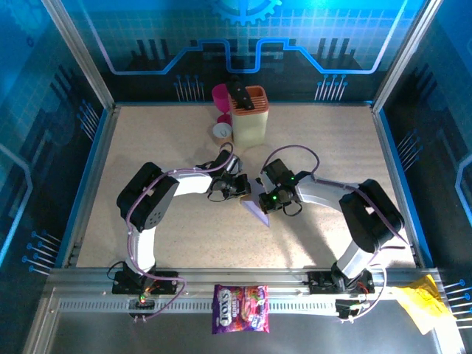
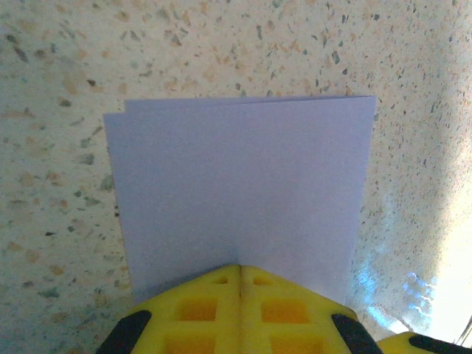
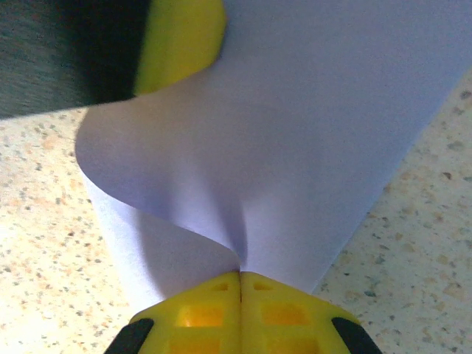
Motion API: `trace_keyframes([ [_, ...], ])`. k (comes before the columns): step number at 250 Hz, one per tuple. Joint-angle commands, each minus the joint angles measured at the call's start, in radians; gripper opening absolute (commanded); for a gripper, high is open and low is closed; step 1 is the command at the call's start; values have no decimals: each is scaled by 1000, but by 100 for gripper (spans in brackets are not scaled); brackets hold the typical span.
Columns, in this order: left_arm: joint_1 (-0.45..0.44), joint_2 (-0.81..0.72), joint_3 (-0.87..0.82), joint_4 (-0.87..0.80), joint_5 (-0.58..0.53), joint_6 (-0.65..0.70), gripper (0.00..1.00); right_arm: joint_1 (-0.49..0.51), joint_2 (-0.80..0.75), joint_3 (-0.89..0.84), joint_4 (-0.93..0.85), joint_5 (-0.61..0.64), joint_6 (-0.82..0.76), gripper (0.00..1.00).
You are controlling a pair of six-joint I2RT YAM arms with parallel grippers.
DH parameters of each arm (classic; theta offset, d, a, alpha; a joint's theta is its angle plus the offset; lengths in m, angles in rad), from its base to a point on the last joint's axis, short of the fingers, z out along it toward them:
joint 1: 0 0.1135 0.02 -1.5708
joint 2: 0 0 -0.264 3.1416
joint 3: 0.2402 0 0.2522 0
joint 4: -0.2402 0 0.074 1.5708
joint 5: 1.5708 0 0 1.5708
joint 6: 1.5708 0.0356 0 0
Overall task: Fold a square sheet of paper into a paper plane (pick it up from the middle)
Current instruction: Third fold the triangle at the center of the table.
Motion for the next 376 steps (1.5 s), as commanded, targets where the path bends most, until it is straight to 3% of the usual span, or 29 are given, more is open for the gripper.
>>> trace_keyframes([
  [1, 2, 49, -23, -59, -16, 16, 0, -15, 23, -16, 8, -13, 8, 0],
  [68, 4, 33, -19, -61, -13, 17, 0, -18, 54, -41, 22, -15, 10, 0],
  [124, 13, -86, -30, -37, -11, 14, 0, -17, 62, -59, 32, -20, 16, 0],
  [207, -42, -233, -197, 101, 39, -54, 0, -17, 67, -63, 31, -22, 14, 0],
  [251, -87, -226, -217, 143, 42, -75, 0, -17, 72, -62, 31, -25, 14, 0],
  [376, -91, -170, -217, 161, 9, -64, 0, -18, 77, -62, 33, -27, 12, 0],
])
